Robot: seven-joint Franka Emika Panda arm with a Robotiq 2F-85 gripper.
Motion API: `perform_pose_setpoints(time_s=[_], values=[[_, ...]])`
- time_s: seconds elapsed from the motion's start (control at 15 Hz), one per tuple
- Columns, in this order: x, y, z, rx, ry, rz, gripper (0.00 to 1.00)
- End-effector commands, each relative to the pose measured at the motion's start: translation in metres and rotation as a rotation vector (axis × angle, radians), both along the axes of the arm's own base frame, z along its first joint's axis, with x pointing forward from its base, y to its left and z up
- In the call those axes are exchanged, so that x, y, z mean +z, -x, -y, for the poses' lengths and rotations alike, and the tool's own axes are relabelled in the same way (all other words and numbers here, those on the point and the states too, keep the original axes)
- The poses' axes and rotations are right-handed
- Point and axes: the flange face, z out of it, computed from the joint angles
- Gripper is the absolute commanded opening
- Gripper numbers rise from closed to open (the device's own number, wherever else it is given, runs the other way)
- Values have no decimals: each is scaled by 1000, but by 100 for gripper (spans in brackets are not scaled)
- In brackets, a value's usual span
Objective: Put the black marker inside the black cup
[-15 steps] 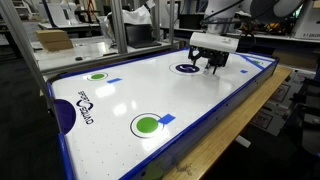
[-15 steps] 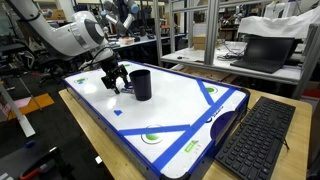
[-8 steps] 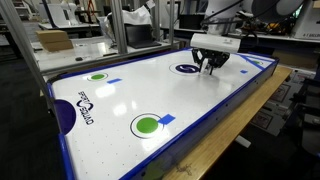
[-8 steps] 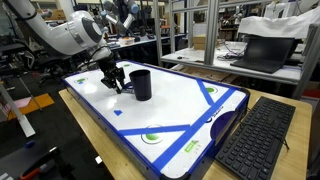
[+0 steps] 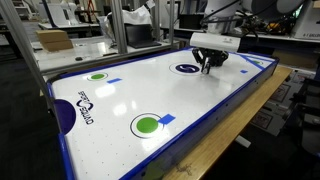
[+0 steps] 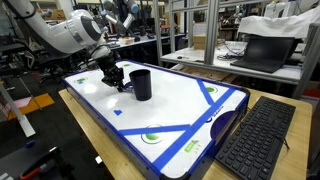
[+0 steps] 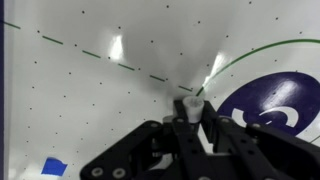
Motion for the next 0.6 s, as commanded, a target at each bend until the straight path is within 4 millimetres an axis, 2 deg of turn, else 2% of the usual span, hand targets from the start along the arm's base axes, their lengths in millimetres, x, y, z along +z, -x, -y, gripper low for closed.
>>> perform_pose_setpoints(time_s=[0.0,0.27,0.53], values=[[22,-2,-6,16,-11,-20,5],[65,-8,-2,37,-121,-107,5],[135,-22,24,72,-229,-177,5]])
